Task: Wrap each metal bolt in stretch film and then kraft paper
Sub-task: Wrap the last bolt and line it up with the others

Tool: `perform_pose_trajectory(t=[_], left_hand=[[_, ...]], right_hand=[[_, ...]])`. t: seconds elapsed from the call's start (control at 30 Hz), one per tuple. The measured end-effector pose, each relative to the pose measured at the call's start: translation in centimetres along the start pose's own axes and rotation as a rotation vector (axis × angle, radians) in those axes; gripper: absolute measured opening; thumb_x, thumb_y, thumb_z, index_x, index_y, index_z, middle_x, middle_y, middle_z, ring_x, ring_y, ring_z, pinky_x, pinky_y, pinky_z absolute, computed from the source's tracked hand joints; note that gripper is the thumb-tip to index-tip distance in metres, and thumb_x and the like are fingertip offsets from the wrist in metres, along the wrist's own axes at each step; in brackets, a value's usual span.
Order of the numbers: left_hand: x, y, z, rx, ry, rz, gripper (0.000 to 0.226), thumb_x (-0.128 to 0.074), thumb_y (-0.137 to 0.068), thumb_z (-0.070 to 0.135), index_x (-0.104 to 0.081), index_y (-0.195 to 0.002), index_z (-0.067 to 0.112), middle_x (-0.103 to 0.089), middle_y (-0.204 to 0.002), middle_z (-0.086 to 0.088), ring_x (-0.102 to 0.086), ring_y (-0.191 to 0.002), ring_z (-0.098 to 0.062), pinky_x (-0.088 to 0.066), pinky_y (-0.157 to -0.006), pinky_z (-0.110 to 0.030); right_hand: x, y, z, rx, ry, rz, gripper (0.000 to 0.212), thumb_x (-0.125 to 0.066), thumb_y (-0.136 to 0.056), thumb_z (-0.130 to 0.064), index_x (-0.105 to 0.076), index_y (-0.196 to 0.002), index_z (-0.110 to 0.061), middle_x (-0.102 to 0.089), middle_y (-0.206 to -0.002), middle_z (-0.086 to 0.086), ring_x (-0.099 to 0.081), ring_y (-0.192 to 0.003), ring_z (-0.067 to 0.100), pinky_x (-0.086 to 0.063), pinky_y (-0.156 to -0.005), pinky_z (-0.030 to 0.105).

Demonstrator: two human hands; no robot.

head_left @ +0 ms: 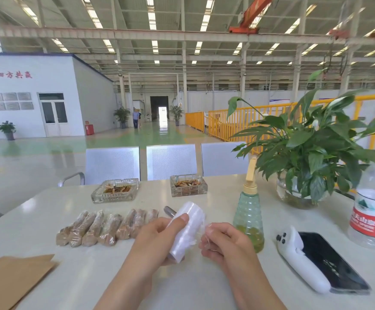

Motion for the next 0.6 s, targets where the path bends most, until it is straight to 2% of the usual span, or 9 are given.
perform_pose_trajectory(t=[0.07, 0.13, 0.23, 0.3, 0.37, 0.4, 0.47, 0.53, 0.6], left_hand=[[0.3, -0.4, -0.7, 0.017, -0.004, 0.045, 0.043, -0.074, -0.085, 0.053, -0.074, -0.098, 0.012, -0.073, -0.101, -0.017, -0.074, -0.072, -0.024, -0.063, -0.082, -0.048], [0.9, -0.8, -1.3, 0.018, -0.008, 0.098, 0.044, -0.072, -0.086, 0.055, -0.072, -0.102, 0.015, -0.071, -0.105, -0.013, -0.074, -0.07, -0.022, -0.064, -0.08, -0.043], [1.2, -1.0, -2.3, 0.04, 0.089, 0.134, 0.039, -0.074, -0.085, 0.052, -0.066, -0.105, 0.02, -0.069, -0.106, -0.005, -0.074, -0.088, -0.021, -0.061, -0.089, -0.05], [0.9, -0.9, -2.6, 0.023, 0.122, 0.09, 0.043, -0.078, -0.08, 0.052, -0.065, -0.109, 0.024, -0.069, -0.105, -0.002, -0.074, -0.09, -0.016, -0.06, -0.088, -0.048], [0.3, -0.6, -2.1, -0.061, 0.048, 0.015, 0.047, -0.076, -0.073, 0.056, -0.065, -0.112, 0.032, -0.073, -0.105, 0.003, -0.074, -0.091, -0.01, -0.059, -0.083, -0.039], [0.0, -0.2, -1.7, -0.104, 0.008, -0.018, 0.043, -0.074, -0.073, 0.057, -0.066, -0.11, 0.037, -0.074, -0.105, 0.007, -0.073, -0.093, -0.007, -0.057, -0.081, -0.034], [-0.2, 0.1, -1.2, -0.164, -0.037, -0.066, 0.035, -0.069, -0.078, 0.055, -0.068, -0.109, 0.04, -0.074, -0.103, 0.01, -0.072, -0.095, -0.005, -0.052, -0.079, -0.028], [-0.1, 0.0, -1.1, -0.147, -0.018, -0.075, 0.023, -0.065, -0.086, 0.049, -0.07, -0.107, 0.041, -0.074, -0.1, 0.012, -0.072, -0.095, -0.008, -0.054, -0.083, -0.03], [0.6, -1.0, -1.3, -0.036, 0.04, 0.044, 0.01, -0.064, -0.095, 0.036, -0.072, -0.1, 0.033, -0.072, -0.102, 0.006, -0.07, -0.094, -0.019, -0.053, -0.084, -0.035]], right_hand=[[0.1, 0.0, -0.1, -0.002, -0.005, 0.016, 0.004, -0.065, -0.095, -0.003, -0.069, -0.094, -0.002, -0.067, -0.071, 0.011, -0.068, -0.067, 0.02, -0.059, -0.062, 0.028], [0.4, -0.2, 0.0, -0.013, -0.048, 0.059, 0.011, -0.06, -0.096, -0.001, -0.066, -0.087, -0.005, -0.066, -0.071, 0.009, -0.069, -0.067, 0.022, -0.057, -0.059, 0.031], [0.2, -0.3, 0.1, -0.071, -0.186, 0.082, 0.013, -0.052, -0.098, -0.004, -0.058, -0.086, -0.007, -0.073, -0.08, 0.014, -0.071, -0.068, 0.027, -0.057, -0.06, 0.036], [-0.5, -0.2, 0.6, -0.147, -0.245, 0.047, 0.017, -0.052, -0.1, -0.019, -0.054, -0.087, -0.009, -0.073, -0.083, 0.018, -0.069, -0.064, 0.031, -0.057, -0.057, 0.039], [-0.9, -0.1, 1.0, -0.167, -0.181, 0.031, 0.033, -0.062, -0.098, -0.04, -0.056, -0.097, -0.007, -0.07, -0.081, 0.015, -0.065, -0.061, 0.03, -0.056, -0.053, 0.038], [-0.9, -0.1, 1.1, -0.144, -0.124, 0.03, 0.04, -0.07, -0.092, -0.045, -0.06, -0.104, -0.008, -0.067, -0.079, 0.012, -0.064, -0.06, 0.029, -0.056, -0.053, 0.037], [-0.6, -0.1, 1.0, -0.082, -0.042, 0.043, 0.04, -0.081, -0.084, -0.035, -0.065, -0.106, -0.005, -0.06, -0.07, 0.006, -0.06, -0.058, 0.022, -0.055, -0.055, 0.034], [0.2, -0.2, 1.0, -0.038, -0.029, 0.091, 0.021, -0.078, -0.088, -0.02, -0.068, -0.096, -0.003, -0.053, -0.061, 0.002, -0.053, -0.052, 0.016, -0.052, -0.052, 0.029], [0.9, -0.6, 1.1, -0.034, -0.081, 0.152, 0.011, -0.071, -0.095, -0.012, -0.066, -0.088, -0.005, -0.047, -0.055, 0.001, -0.046, -0.046, 0.014, -0.046, -0.046, 0.026]])
Point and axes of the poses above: each hand's wrist, its own y-axis away from the middle knuckle, its own x-axis out of the back of the hand, z = x × y, the point moved 7 cm from there along -y, towards the middle knuckle
